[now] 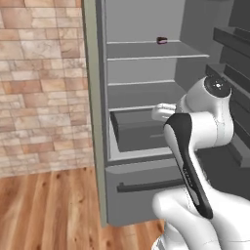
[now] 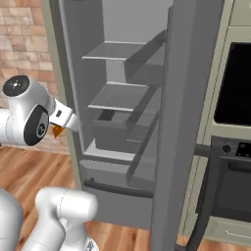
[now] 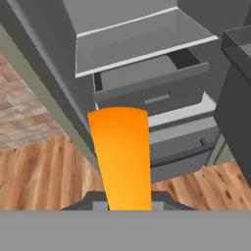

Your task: Pick the cheese from the fridge and the cheese grater from the cabinet and place them next to the salad bowl.

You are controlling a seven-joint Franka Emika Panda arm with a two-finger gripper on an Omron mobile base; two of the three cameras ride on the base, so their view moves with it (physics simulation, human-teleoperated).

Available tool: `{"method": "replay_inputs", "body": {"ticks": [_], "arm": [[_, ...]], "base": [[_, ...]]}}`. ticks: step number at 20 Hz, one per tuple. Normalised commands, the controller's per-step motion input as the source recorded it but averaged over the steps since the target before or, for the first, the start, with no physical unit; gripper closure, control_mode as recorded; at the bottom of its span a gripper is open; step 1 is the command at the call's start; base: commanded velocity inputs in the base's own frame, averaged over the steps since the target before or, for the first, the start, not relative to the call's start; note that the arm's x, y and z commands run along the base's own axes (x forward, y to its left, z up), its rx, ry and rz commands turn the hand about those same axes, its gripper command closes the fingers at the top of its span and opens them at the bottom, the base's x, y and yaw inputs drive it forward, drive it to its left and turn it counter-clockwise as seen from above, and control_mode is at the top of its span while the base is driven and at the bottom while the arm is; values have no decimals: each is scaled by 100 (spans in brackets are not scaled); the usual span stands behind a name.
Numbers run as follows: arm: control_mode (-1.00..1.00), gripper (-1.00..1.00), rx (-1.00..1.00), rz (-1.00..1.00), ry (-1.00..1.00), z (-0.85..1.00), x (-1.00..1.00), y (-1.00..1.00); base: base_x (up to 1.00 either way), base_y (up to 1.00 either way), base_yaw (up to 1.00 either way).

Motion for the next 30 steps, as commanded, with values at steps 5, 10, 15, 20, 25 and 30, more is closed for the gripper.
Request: {"method": "replay_inputs", "body": {"ticks": [5, 10, 15, 20, 25, 30], "arm": [[100, 100, 0, 0, 0, 0, 0, 0], [100, 100, 0, 0, 0, 0, 0, 0], [100, 100, 0, 0, 0, 0, 0, 0], [100, 100, 0, 0, 0, 0, 0, 0], [100, 100, 0, 0, 0, 0, 0, 0], [100, 100, 0, 0, 0, 0, 0, 0]], "base": [[20, 65, 0], [22, 71, 0], [14, 58, -27], [12, 42, -61], [1, 37, -66], [0, 25, -79]]}}
